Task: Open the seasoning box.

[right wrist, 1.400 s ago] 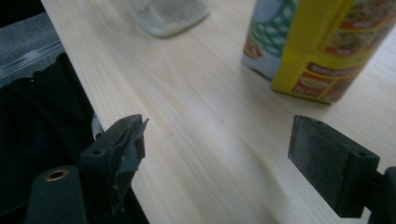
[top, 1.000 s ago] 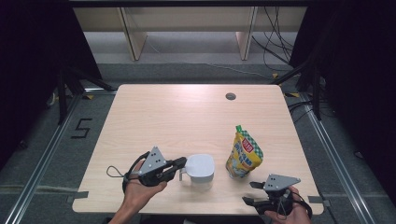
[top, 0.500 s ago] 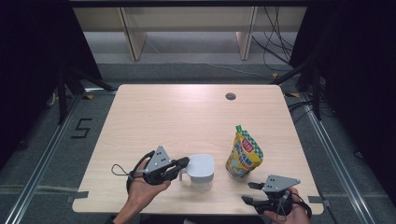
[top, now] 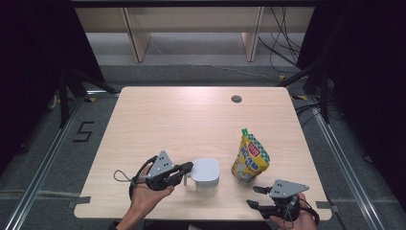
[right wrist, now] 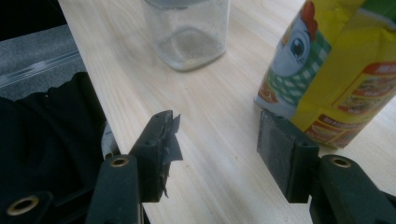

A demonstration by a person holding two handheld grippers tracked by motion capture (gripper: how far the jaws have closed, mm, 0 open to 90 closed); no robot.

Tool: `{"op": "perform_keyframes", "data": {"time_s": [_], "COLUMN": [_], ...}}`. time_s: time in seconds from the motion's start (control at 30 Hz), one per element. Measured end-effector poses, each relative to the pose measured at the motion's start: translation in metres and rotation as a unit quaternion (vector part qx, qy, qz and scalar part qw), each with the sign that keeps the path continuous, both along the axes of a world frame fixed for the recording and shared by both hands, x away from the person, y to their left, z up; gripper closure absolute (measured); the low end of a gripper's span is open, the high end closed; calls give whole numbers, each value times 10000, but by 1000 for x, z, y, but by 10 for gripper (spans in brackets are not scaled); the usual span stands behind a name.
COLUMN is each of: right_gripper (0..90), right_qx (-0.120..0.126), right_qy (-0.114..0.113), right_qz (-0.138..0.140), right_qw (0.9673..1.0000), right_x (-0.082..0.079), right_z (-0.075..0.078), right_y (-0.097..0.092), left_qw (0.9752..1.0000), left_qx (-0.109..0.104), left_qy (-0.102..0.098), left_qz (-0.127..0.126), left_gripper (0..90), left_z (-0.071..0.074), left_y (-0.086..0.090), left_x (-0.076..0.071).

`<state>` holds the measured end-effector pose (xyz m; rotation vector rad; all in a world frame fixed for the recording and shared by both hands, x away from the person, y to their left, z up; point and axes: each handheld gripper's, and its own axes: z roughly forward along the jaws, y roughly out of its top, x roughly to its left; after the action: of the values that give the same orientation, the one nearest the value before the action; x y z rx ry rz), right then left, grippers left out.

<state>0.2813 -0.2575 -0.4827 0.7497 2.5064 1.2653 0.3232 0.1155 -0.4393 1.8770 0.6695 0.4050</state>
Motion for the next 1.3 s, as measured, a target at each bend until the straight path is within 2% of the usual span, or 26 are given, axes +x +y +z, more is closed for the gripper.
{"op": "perform_keyframes", "data": {"time_s": [0.07,0.1,0.2,0.23,0.27,0.33,0.37,0.47,0.5,0.63,0.73,0.77,0.8,0.87,0.97,1.0,1.03,1.17,1.2,1.3], "right_gripper": [482,508,558,572,583,598,646,711,728,784,806,824,831,841,867,872,880,899,900,900], "right_qx": [42,159,349,382,457,451,534,667,687,709,702,653,712,678,764,795,736,685,776,708], "right_qy": [-15,-46,-156,-53,-153,-163,-296,-414,-470,-707,-737,-834,-776,-812,-860,-939,-893,-916,-941,-984], "right_qz": [-7,53,-77,-142,-57,-144,-66,-137,-44,15,-53,-30,-61,-16,41,-44,-9,67,16,120], "right_qw": [10000,9998,9992,9992,9988,9987,9981,9968,9965,9950,9948,9944,9944,9944,9933,9924,9933,9934,9925,9926], "right_x": [0,0,-3,-5,-4,-5,-6,-9,-8,-10,-11,-10,-9,-7,-4,-4,-3,-1,0,4], "right_z": [0,2,3,4,4,5,6,10,11,15,17,18,18,19,19,19,21,21,20,23], "right_y": [1,3,7,9,11,12,15,21,24,33,39,43,45,49,53,55,55,63,66,69], "left_qw": [10000,10000,10000,10000,10000,9998,9999,9999,10000,9999,10000,10000,10000,9999,9999,9999,9999,9999,10000,9999], "left_qx": [3,-60,-33,-54,-54,-118,-83,-96,-84,-103,-78,-89,-89,-143,-103,-74,-68,-72,-59,-80], "left_qy": [-5,40,50,67,67,106,72,80,32,39,27,27,27,49,37,46,42,23,-3,9], "left_qz": [0,50,29,34,34,72,61,65,35,58,32,25,25,58,59,67,72,77,77,79], "left_gripper": [867,867,868,868,868,869,869,870,872,876,877,877,877,878,884,884,885,887,887,887], "left_z": [0,-1,0,-1,-1,-1,-1,-1,-2,-2,-2,-3,-3,-4,-3,-3,-3,-3,-3,-3], "left_y": [0,0,1,1,1,1,1,1,2,2,3,3,3,3,3,3,3,3,4,4], "left_x": [0,-1,-1,-1,-1,-2,-2,-2,-2,-2,-2,-2,-2,-3,-4,-5,-4,-5,-5,-5]}}
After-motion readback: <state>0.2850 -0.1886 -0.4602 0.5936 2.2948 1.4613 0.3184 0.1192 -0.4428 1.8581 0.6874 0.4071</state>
